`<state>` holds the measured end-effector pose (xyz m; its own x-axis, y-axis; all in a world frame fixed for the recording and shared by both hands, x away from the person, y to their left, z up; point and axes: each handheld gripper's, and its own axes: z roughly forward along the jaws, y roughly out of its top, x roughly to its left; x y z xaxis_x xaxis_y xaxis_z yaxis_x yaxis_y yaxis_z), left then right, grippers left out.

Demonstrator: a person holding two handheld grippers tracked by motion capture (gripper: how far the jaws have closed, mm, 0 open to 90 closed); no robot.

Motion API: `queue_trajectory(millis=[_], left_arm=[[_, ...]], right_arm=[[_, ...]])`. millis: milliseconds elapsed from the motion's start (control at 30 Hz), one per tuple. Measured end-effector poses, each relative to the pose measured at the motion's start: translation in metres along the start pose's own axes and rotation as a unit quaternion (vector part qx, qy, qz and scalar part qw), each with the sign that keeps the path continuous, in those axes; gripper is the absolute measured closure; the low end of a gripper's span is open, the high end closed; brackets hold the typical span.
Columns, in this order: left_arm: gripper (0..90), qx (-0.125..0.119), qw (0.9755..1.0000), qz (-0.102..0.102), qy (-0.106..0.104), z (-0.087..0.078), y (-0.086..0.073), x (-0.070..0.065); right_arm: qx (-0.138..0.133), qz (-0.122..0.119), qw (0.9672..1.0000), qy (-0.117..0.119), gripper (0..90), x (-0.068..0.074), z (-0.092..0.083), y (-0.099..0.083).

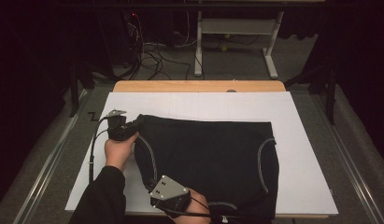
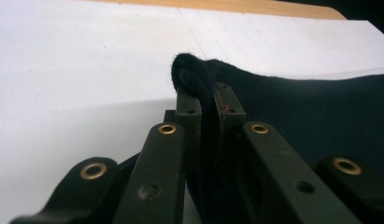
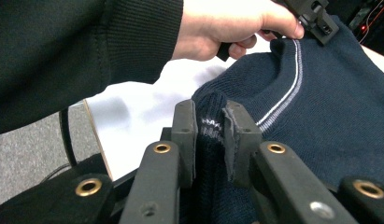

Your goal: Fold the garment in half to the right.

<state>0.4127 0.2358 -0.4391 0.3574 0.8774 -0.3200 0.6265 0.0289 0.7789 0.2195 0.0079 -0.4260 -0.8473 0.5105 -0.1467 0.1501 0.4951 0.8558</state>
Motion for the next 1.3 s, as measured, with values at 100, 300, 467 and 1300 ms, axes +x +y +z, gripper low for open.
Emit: queue_trajectory(millis=[100, 300, 467, 1300], left_arm=[[79.2, -0.008, 1.0, 0.0, -0.001, -0.004, 0.005, -0.003], [79.9, -0.01, 0.9999, 0.007, 0.003, -0.009, 0.013, -0.005], [80.0, -0.014, 0.9998, 0.01, 0.004, -0.014, 0.02, -0.007], [80.0, -0.002, 0.9995, 0.008, 0.031, -0.029, 0.004, 0.025]], right_arm=[[-0.006, -0.002, 1.0, -0.001, 76.9, -0.002, -0.003, 0.004], [-0.015, -0.006, 0.9999, -0.003, 76.9, -0.003, -0.008, 0.012], [-0.018, -0.011, 0.9998, -0.006, 76.9, -0.002, -0.009, 0.018], [-0.01, -0.028, 0.9994, 0.019, 76.9, 0.015, 0.017, 0.027]])
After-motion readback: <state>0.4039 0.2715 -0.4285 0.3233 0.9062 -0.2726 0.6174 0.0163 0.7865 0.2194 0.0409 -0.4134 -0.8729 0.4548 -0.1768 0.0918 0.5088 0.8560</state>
